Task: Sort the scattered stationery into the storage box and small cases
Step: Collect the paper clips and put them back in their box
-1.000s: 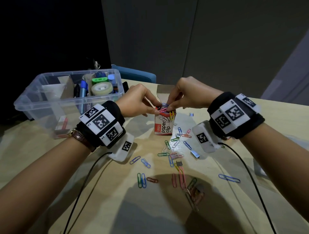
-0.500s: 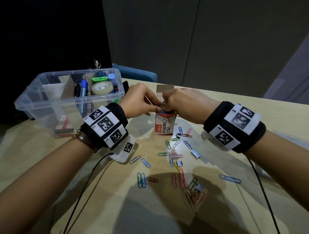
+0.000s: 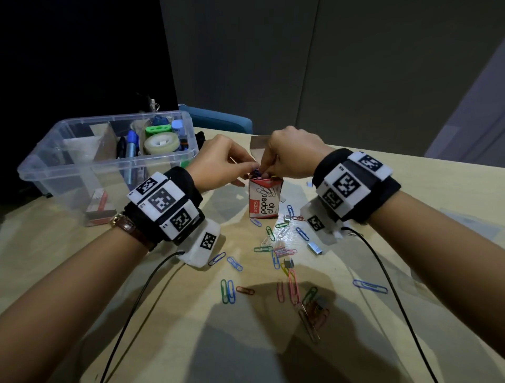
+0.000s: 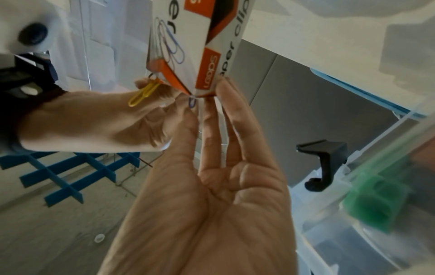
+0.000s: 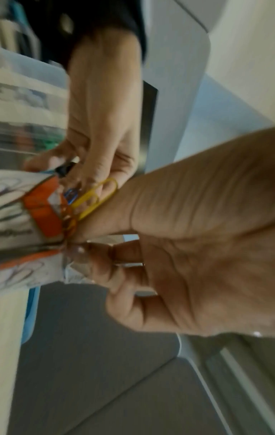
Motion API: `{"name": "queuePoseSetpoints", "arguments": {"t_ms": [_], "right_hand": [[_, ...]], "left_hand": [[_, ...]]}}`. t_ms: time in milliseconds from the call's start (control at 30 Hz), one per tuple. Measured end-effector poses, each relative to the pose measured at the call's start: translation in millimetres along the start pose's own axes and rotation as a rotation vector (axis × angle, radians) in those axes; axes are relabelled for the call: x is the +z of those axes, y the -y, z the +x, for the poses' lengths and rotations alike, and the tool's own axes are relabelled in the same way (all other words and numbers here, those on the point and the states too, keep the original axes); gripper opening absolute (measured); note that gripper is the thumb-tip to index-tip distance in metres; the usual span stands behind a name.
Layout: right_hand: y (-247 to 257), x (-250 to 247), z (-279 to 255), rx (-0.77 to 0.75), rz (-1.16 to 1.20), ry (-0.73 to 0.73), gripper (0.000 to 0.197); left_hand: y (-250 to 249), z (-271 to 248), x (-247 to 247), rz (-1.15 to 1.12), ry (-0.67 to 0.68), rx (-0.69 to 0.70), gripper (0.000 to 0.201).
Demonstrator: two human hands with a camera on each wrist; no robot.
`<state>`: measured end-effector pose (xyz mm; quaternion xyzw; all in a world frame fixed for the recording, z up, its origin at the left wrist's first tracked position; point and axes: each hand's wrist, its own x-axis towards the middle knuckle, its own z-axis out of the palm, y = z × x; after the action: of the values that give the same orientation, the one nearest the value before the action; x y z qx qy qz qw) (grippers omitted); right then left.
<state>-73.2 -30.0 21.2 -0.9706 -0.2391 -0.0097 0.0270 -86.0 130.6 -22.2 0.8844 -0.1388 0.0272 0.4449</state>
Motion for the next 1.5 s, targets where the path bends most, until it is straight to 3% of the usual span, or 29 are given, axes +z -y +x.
{"name": "queuePoseSetpoints", "arguments": {"t_ms": [100, 300, 400, 567, 767, 900, 1067, 1300, 1500], "right_hand": [[-15, -3, -2, -0.052, 0.180, 0.085, 0.018], [-30, -3, -20, -0.127, 0.463, -0.065, 0.026], [-28, 5, -30, -0.208, 0.380, -0.085, 0.039], [-28, 21, -23, -0.139, 0.379, -0.217, 0.024], [-26, 19, -16, -0.134, 0.303, -0.180, 0.023], [-31, 16, -14, -0.112, 0.293, -0.118, 0.026], [-42, 9, -20, -0.095, 0.375, -0.155, 0.018], [-45, 16, -19, -0.173, 0.295, -0.168, 0.016], [-40, 22, -23, -0.179, 0.227, -0.138, 0.016]], "left_hand": [[-2, -5, 0, 0.025, -0.005, 0.025, 0.024], [-3, -4, 3, 0.123, -0.044, 0.015, 0.009], [-4, -2, 4, 0.186, -0.004, 0.035, 0.009], [-3, 0, -2, 0.185, 0.087, 0.055, 0.015], [2, -3, -7, 0.079, 0.077, 0.070, 0.018], [0, -1, -3, 0.135, 0.070, 0.095, 0.016], [-5, 5, 2, 0.189, 0.051, 0.134, 0.025], [-9, 10, 0, 0.215, 0.050, 0.166, 0.014], [-2, 8, 3, 0.191, 0.047, 0.081, 0.012]]}}
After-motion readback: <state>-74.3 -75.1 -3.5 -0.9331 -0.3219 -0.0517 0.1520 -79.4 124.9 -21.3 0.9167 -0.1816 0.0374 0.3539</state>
